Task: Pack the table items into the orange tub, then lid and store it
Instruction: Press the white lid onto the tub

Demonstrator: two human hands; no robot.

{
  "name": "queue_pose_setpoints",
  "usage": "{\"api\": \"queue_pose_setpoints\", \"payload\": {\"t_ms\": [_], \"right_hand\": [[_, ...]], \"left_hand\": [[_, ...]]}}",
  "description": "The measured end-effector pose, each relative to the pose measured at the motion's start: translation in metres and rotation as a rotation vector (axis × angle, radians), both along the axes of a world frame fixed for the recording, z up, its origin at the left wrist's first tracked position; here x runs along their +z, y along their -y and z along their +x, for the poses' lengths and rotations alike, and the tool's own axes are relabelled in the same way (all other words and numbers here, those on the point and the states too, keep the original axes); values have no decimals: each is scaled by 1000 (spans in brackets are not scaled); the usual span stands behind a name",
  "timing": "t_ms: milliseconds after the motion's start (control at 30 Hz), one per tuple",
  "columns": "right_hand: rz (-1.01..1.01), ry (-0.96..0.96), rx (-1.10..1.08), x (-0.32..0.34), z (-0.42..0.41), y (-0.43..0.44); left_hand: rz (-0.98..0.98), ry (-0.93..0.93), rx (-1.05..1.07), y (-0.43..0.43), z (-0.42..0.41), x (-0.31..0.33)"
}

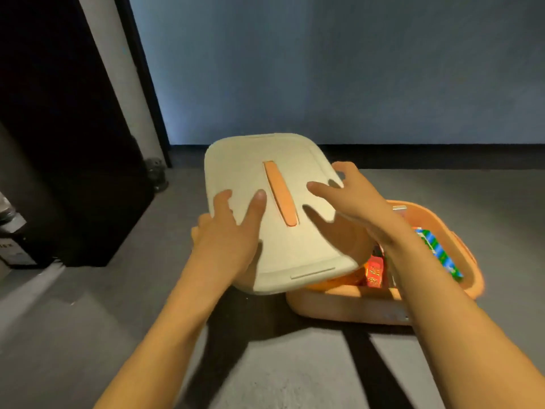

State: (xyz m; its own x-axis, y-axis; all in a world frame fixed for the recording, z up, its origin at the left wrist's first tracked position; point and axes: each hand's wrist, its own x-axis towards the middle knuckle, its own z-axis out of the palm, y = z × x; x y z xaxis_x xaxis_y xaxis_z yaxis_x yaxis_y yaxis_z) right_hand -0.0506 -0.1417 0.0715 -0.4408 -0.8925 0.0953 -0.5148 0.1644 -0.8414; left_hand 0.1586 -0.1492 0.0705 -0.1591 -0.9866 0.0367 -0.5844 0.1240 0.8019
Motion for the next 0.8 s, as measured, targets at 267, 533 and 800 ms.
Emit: {"api": "queue_pose_setpoints", "payload": {"t_ms": [267, 533, 800], "right_hand": [[264, -370, -138, -36, -73, -54], [547, -698, -366, -59, -55, -87], [542, -681, -237, -62, -116, -88]], "left_hand": [[119, 284, -379, -75, -66, -35], [-296, 593, -407, -22, -86, -47], [-363, 572, -477, -30, -98, -65]]}}
